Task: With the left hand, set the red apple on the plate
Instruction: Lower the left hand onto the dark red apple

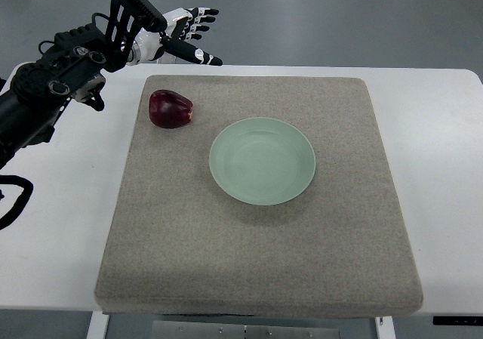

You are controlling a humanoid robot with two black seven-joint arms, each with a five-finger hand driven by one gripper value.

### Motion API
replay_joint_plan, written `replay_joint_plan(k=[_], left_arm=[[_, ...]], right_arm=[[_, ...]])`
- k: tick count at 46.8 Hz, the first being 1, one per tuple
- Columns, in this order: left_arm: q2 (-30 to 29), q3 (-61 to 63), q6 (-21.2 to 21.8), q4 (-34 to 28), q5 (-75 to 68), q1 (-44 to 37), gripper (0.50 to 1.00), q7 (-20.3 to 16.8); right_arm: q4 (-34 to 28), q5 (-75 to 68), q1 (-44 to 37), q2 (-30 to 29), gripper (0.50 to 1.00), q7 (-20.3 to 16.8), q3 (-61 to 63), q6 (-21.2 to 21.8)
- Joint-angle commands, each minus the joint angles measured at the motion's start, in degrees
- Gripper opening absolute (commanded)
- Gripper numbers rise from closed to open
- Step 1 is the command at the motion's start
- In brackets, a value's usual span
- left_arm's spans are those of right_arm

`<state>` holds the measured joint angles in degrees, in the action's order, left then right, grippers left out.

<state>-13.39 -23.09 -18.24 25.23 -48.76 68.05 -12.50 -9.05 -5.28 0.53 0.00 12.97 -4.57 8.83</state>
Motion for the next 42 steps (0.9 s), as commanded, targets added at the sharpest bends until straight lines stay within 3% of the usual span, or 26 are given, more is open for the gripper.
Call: replay_joint_plan(k=[1, 15, 23, 42], left_arm=[[-3.1, 4.9, -0.7, 2.9, -3.2, 1.5, 0.994, -0.1], [-17.3, 11.3, -5.1, 25.6, -22.1, 3.6, 0.992, -0.2], [-17.4, 11.2, -4.6, 26.1, -33.1, 3.6, 0.986, -1.0], [-16.2, 11.5, -1.1, 25.9, -38.2, 1.6, 0.99, -0.9]], right_arm=[[0.0, 0.0, 0.0, 0.0, 0.964, 0.0, 0.0, 0.0], [0.0, 0.0, 0.0, 0.0, 0.964, 0.0, 0.0, 0.0], [0.0, 0.0, 0.0, 0.0, 0.964, 0.0, 0.0, 0.0], [0.0, 0.0, 0.0, 0.0, 0.964, 0.0, 0.0, 0.0]])
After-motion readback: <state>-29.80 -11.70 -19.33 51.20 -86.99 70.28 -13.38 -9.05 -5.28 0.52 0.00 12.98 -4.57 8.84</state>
